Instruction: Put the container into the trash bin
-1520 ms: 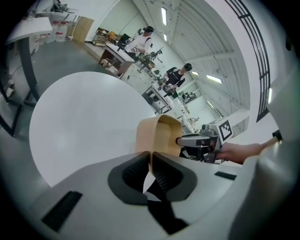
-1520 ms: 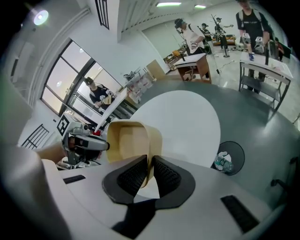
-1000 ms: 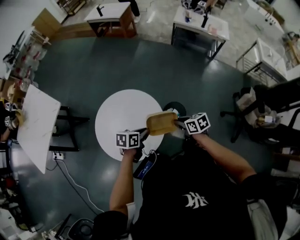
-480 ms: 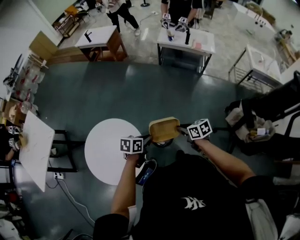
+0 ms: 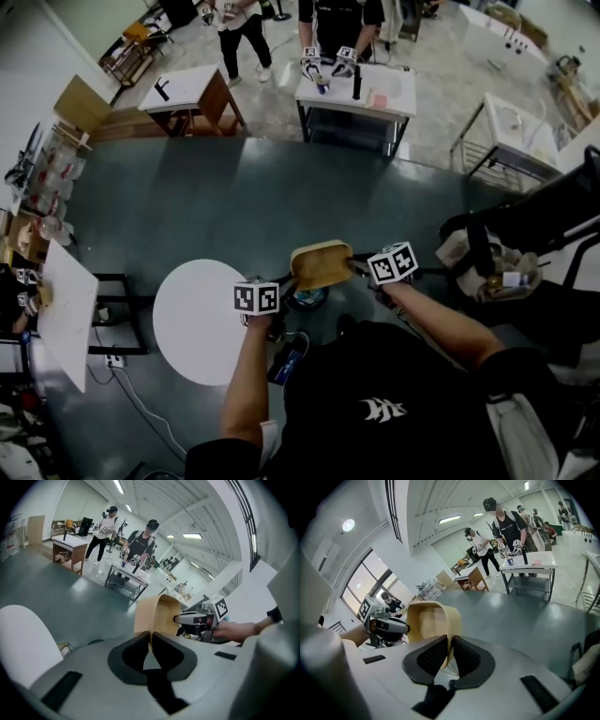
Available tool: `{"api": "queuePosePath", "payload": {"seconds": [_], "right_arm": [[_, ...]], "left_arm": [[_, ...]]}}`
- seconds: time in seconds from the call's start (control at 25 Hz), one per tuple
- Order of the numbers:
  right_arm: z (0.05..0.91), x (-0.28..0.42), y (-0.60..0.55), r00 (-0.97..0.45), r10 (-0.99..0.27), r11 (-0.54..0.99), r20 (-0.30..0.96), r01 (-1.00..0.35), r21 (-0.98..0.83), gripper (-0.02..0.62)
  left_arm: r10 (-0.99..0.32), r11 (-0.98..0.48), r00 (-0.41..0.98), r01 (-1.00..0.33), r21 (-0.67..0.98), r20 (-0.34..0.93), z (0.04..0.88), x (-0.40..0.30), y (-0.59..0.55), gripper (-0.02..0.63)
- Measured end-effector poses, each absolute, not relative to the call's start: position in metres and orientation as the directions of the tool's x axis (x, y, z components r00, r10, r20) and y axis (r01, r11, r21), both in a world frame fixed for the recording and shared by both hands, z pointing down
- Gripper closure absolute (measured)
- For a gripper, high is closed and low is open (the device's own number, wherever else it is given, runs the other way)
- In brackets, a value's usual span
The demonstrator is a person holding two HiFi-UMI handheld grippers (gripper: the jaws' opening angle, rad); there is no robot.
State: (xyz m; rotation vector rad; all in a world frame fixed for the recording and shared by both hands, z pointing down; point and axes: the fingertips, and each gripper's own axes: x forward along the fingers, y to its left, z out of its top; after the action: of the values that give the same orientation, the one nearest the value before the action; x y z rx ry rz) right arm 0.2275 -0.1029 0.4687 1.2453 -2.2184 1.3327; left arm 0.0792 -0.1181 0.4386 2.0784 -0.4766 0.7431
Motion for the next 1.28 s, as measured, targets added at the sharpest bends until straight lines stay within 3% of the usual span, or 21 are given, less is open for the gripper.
{"api": "queuePosePath", "payload": {"seconds": [0.52, 0.92, 1.28], "right_arm": [[0.514, 0.246, -0.092, -0.594, -0.480, 0.177, 0.645, -0.786, -0.592, 0.531], [0.599, 0.241, -0.086, -0.542, -0.439, 0.157, 0.717, -0.832, -0.532, 0.531], [0.688, 0.237, -0.118, -0.467, -0.482, 0.144, 0.742, -0.877, -0.458, 0.534]], "left_arm": [[-0.114, -0.480, 0.708, -0.653, 0.585, 0.697, 0.490, 0.095, -0.105, 0.580], [-0.224, -0.313, 0.652, -0.752, 0.580, 0.724, 0.583, 0.088, -0.093, 0.586], [-0.285, -0.156, 0.547, -0.836, 0.526, 0.787, 0.680, 0.079, -0.091, 0.589]]}}
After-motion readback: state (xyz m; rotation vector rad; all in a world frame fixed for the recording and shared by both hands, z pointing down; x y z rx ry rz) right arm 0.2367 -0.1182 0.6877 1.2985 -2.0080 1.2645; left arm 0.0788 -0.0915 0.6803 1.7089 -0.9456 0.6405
